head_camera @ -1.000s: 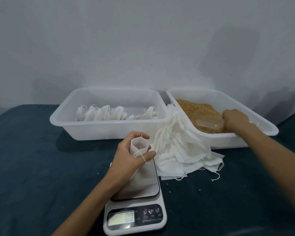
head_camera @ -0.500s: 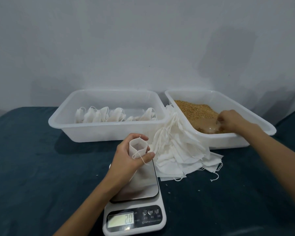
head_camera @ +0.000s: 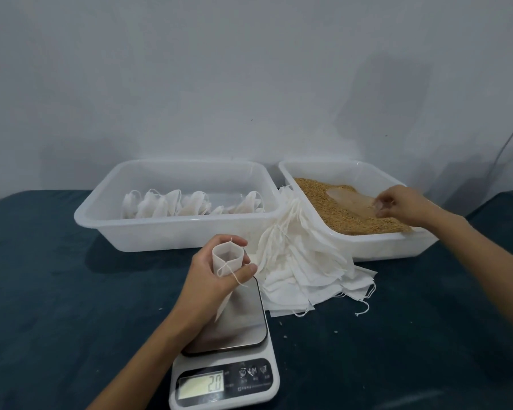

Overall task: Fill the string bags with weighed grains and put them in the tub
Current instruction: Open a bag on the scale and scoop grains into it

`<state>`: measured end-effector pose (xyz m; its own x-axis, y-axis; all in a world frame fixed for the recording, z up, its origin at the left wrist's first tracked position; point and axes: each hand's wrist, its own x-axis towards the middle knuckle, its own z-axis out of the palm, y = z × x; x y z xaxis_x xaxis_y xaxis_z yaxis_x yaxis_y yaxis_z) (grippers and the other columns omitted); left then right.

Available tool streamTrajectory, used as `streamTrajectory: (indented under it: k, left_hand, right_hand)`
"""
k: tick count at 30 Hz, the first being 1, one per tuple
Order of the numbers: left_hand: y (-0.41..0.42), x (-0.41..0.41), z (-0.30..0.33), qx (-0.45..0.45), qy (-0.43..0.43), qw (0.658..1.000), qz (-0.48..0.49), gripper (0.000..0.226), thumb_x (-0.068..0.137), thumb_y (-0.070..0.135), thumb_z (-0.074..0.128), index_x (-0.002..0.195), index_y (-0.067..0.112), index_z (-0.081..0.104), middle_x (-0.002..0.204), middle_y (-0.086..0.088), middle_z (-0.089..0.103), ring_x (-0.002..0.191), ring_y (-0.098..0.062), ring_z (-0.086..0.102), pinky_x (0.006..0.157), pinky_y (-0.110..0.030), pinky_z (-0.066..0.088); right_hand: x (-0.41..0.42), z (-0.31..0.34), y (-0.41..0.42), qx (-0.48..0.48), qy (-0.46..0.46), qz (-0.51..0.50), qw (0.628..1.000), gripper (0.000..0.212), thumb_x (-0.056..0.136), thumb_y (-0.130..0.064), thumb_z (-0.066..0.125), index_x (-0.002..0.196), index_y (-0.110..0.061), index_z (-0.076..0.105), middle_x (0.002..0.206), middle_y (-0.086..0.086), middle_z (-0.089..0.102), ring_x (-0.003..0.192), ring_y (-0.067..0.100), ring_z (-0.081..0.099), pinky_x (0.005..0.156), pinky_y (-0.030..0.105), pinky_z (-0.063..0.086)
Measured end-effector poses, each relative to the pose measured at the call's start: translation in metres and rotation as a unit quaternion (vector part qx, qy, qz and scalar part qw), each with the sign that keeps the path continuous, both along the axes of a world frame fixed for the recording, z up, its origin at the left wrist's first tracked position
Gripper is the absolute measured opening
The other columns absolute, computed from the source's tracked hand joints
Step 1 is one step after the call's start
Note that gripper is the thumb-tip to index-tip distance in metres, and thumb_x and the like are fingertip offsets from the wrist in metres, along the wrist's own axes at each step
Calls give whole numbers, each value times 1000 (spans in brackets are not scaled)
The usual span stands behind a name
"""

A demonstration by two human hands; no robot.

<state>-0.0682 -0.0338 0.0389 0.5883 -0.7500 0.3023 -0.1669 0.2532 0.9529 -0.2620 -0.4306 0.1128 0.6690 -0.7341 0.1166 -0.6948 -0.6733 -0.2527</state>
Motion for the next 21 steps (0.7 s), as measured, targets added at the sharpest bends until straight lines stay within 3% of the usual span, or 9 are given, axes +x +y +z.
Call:
streamTrajectory:
  k: [4, 7, 10, 14, 16, 17, 19, 21]
  left_hand:
    - [-1, -1, 1, 0, 3, 1000, -4, 29, 86, 0, 80, 109, 12, 68, 85, -5, 70, 79, -13, 65, 72, -23, 54]
    - [-1, -2, 1, 6, -1, 1000, -7, 29, 86, 0, 80, 110, 11, 67, 84, -3, 69, 79, -14, 64, 72, -23, 53]
    - [-1, -3, 2, 5, 8, 1000, -9, 33, 81, 13, 84, 110, 14, 68, 84, -1, 69, 79, -13, 65, 73, -22, 52]
    - [-1, -2, 2, 20, 2, 1000, -10, 34, 77, 23, 82, 108, 16, 67, 86, 1, 71, 81, -14, 66, 74, -25, 53]
    - [-1, -2, 0, 27, -3, 1000, -11, 31, 79, 23, 82, 105, 15, 67, 91, -1, 73, 86, -17, 68, 79, -29, 56]
    - [0, -2, 0, 28, -2, 1000, -12, 30, 80, 23, 82, 105, 17, 68, 95, -3, 74, 91, -18, 70, 82, -31, 56]
    - [0, -2, 1, 25, 8, 1000, -8, 31, 78, 22, 82, 107, 23, 70, 100, -6, 75, 94, -18, 73, 83, -27, 56]
    - [1, -3, 3, 16, 21, 1000, -10, 33, 77, 19, 83, 108, 21, 70, 98, -10, 74, 89, -13, 72, 79, -23, 54]
  right_hand:
    - [10, 24, 40, -9, -32, 83, 996, 27, 85, -15, 80, 110, -13, 73, 95, -5, 68, 101, 19, 61, 85, 29, 37]
    - [21, 40, 88, 21, -42, 172, 984, 19, 86, -16, 79, 103, -20, 74, 100, -13, 70, 105, 14, 63, 89, 29, 44]
    - [32, 50, 136, 48, -38, 244, 968, 24, 87, -14, 78, 107, -25, 73, 109, -12, 72, 108, 7, 64, 96, 26, 48]
    - [39, 60, 178, 19, 3, 292, 956, 31, 89, -25, 76, 116, -38, 71, 115, -23, 68, 113, 0, 60, 100, 43, 47]
    - [42, 64, 188, -1, 12, 300, 954, 33, 88, -27, 76, 117, -40, 70, 116, -23, 67, 113, 1, 59, 99, 45, 48]
    - [44, 66, 190, -12, 12, 304, 953, 34, 87, -26, 77, 118, -39, 70, 116, -21, 68, 112, 3, 60, 99, 41, 48]
    - [48, 69, 192, -41, 16, 318, 947, 39, 85, -21, 79, 121, -33, 71, 116, -14, 69, 107, 5, 61, 95, 20, 45]
    - [50, 71, 192, -72, 22, 326, 943, 42, 83, -18, 82, 122, -30, 72, 114, -16, 69, 97, -6, 56, 86, 1, 35]
